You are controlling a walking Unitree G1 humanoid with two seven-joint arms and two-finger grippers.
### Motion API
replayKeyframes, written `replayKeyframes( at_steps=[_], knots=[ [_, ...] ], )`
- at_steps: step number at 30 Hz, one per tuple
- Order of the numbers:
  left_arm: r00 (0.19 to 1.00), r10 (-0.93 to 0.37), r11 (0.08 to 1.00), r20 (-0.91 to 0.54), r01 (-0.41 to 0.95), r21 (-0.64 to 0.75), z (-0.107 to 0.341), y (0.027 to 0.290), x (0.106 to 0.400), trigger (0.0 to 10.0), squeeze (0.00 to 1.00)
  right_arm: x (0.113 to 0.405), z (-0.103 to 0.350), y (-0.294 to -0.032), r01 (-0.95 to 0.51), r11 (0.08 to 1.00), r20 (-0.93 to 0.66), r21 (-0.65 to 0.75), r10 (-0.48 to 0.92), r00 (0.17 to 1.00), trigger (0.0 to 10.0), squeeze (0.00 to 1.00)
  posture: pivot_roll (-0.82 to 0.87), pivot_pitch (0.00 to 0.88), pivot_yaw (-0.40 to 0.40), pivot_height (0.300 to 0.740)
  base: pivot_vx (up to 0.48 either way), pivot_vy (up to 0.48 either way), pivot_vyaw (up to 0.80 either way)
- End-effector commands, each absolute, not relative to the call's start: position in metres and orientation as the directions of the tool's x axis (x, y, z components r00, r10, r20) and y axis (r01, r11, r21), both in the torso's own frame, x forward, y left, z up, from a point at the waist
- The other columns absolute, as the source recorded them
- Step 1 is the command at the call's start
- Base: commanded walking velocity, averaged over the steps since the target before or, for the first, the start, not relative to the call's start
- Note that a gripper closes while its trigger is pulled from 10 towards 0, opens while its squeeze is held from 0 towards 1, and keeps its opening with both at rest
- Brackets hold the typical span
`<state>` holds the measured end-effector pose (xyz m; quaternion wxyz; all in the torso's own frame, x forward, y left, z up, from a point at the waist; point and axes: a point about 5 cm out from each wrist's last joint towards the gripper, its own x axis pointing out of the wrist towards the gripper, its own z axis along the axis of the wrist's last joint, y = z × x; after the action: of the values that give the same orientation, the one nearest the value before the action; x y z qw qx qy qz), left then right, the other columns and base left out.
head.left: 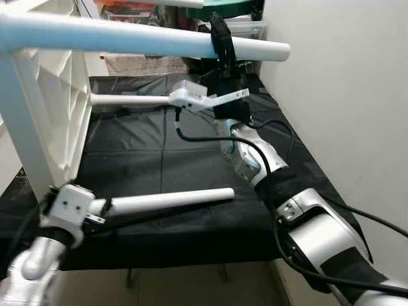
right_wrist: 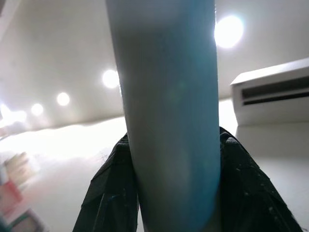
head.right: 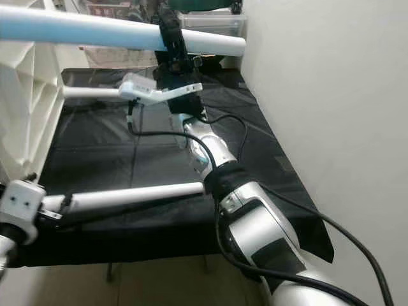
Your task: Building children table
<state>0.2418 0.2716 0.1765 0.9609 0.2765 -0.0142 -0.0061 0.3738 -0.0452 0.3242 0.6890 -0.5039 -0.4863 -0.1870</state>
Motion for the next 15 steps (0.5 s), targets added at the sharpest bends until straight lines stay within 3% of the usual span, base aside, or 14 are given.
replayKeyframes(
  at_steps=[1,5,7,9,11,13,15],
  knots=[
    [0.985,0.160,0.795,0.068,-0.169,0.582,0.202,0.323,0.235,10.0,0.00,0.389,0.321,-0.089,0.753,0.412,0.834,-0.514,0.035,0.550,0.0,0.00,0.12,0.065,-0.002,0.740,0.000,0.000,0.00],
    [0.978,0.191,0.733,0.084,-0.199,0.650,0.240,0.354,0.243,10.0,0.00,0.398,0.316,-0.101,0.715,0.427,0.782,-0.554,-0.027,0.622,0.0,0.00,0.14,0.058,0.000,0.740,0.000,0.000,0.00],
    [0.978,0.191,0.733,0.084,-0.199,0.650,0.240,0.354,0.243,10.0,0.00,0.398,0.316,-0.101,0.715,0.427,0.782,-0.554,-0.027,0.622,0.0,0.00,0.14,0.058,0.000,0.740,0.000,0.000,0.00],
    [0.972,0.227,0.667,0.058,-0.198,0.718,0.261,0.375,0.251,10.0,0.00,0.402,0.312,-0.106,0.682,0.456,0.746,-0.571,-0.058,0.663,0.0,0.00,0.14,0.055,0.000,0.740,0.000,0.000,0.00],
    [0.965,0.257,0.671,0.056,-0.220,0.708,0.271,0.385,0.254,10.0,0.00,0.403,0.311,-0.107,0.678,0.460,0.740,-0.573,-0.065,0.669,0.0,0.00,0.15,0.050,0.004,0.740,0.000,0.000,0.00],
    [0.974,0.193,0.774,0.116,-0.224,0.592,0.294,0.383,0.263,10.0,0.00,0.402,0.311,-0.106,0.676,0.470,0.743,-0.568,-0.062,0.667,0.0,0.00,0.14,0.043,0.016,0.740,0.000,0.000,0.00],
    [0.974,0.193,0.774,0.116,-0.224,0.592,0.294,0.383,0.263,10.0,0.00,0.402,0.311,-0.106,0.676,0.470,0.743,-0.568,-0.062,0.667,0.0,0.00,0.14,0.043,0.016,0.740,0.000,0.000,0.00]
  ],
)
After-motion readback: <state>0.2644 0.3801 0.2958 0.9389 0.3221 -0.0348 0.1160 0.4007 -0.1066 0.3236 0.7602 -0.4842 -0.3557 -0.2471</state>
